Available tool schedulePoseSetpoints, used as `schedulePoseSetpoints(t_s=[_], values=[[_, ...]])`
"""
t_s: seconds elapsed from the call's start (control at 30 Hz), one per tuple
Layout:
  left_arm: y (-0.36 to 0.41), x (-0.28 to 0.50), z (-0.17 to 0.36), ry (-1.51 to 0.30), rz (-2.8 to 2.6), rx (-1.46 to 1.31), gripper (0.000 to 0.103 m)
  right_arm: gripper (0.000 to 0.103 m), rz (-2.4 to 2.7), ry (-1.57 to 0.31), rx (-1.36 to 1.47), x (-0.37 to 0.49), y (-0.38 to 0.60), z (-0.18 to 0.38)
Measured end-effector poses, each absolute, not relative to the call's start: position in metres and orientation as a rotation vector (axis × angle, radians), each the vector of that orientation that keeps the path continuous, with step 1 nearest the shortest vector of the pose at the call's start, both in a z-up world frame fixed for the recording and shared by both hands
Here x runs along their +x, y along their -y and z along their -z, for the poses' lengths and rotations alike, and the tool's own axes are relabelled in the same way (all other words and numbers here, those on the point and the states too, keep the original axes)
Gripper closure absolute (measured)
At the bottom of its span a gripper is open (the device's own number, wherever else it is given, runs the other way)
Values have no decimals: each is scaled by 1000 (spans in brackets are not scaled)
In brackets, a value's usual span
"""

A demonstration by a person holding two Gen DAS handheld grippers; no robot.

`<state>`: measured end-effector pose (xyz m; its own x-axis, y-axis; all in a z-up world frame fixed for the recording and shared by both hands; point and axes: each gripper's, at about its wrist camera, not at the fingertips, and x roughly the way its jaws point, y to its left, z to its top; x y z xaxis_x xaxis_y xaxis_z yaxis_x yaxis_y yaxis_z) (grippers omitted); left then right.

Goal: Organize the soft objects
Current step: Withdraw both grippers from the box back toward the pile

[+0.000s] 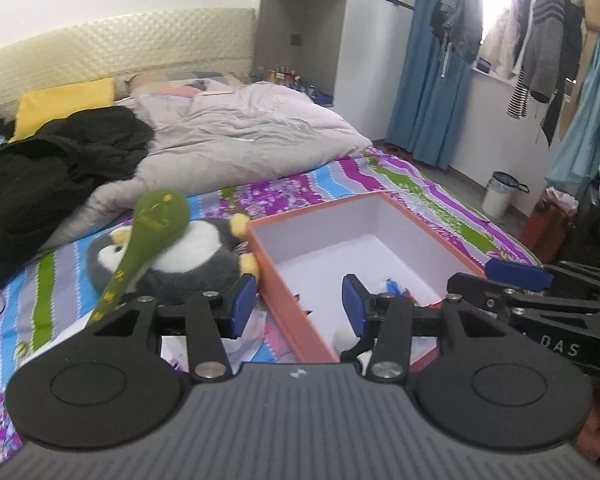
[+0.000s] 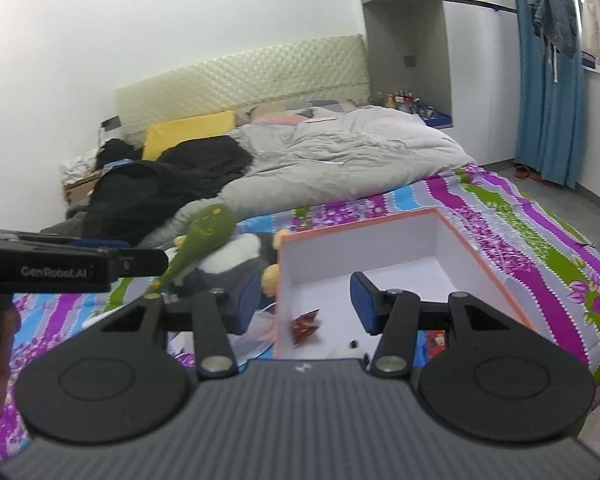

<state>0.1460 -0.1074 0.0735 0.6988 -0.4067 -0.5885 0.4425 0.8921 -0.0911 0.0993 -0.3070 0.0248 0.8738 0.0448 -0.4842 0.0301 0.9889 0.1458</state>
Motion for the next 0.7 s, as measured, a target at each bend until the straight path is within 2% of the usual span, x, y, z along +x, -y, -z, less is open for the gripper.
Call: schedulePoseSetpoints(t_s=[0.7], values=[[28, 93, -28, -700, 369, -42, 49, 50, -118, -547, 135, 68, 243, 5]])
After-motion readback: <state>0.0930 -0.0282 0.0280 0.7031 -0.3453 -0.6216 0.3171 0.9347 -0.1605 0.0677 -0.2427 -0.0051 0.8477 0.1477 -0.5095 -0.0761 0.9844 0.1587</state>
